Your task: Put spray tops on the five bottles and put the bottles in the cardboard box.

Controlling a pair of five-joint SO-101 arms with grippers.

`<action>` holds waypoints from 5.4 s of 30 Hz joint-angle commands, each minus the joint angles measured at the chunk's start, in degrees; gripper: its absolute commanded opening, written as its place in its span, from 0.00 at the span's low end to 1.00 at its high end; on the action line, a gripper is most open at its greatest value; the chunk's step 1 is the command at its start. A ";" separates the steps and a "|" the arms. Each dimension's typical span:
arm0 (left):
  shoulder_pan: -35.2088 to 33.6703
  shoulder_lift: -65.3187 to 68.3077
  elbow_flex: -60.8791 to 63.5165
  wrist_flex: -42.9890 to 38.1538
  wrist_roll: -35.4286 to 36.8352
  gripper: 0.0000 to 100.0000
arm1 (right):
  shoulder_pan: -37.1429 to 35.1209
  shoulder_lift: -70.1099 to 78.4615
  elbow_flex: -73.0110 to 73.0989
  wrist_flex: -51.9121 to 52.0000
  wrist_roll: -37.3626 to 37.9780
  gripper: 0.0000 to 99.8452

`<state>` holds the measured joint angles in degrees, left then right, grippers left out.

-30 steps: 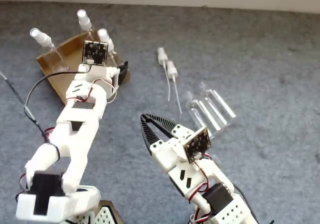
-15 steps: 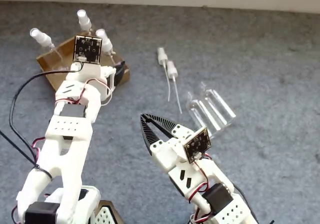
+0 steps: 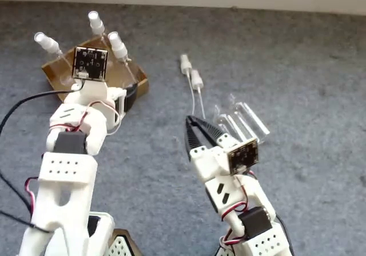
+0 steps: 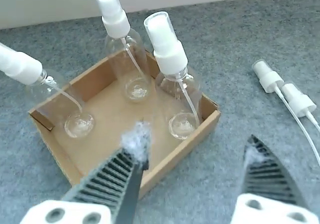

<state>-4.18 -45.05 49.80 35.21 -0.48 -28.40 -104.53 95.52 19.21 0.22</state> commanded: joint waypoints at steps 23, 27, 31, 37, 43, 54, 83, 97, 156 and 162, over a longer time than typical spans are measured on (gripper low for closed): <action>20.44 -10.33 -1.10 15.47 4.22 0.26 | 41.89 -0.84 5.67 13.76 0.35 0.01; 23.34 -10.24 -1.10 15.47 4.22 0.26 | 46.99 -0.84 5.67 18.86 0.26 0.01; 25.98 -10.24 -1.10 15.47 5.19 0.26 | 52.44 -0.84 5.67 21.67 0.26 0.01; 29.76 -5.93 -6.20 16.53 8.70 0.26 | 57.80 -0.84 5.67 25.89 0.53 0.01; 32.40 9.10 -19.03 21.71 14.42 0.26 | 62.29 -0.84 5.67 33.80 0.62 0.01; 36.70 36.44 -43.74 30.95 20.13 0.26 | 66.24 -0.84 5.67 47.16 0.62 0.01; 38.02 80.48 -76.79 38.33 56.44 0.26 | 66.15 -0.84 5.67 49.27 0.53 0.01; 37.93 81.71 -76.35 38.68 56.44 0.26 | 66.33 -0.84 5.67 49.27 0.53 0.01; 19.03 63.25 -88.04 64.88 18.55 0.05 | 66.15 -0.84 5.67 49.27 0.62 0.01; 15.87 60.09 -84.79 65.05 18.46 0.05 | 66.15 -0.84 5.67 49.27 0.62 0.01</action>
<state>13.58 20.88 -35.30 99.65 18.68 37.54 -104.53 95.52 68.26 0.22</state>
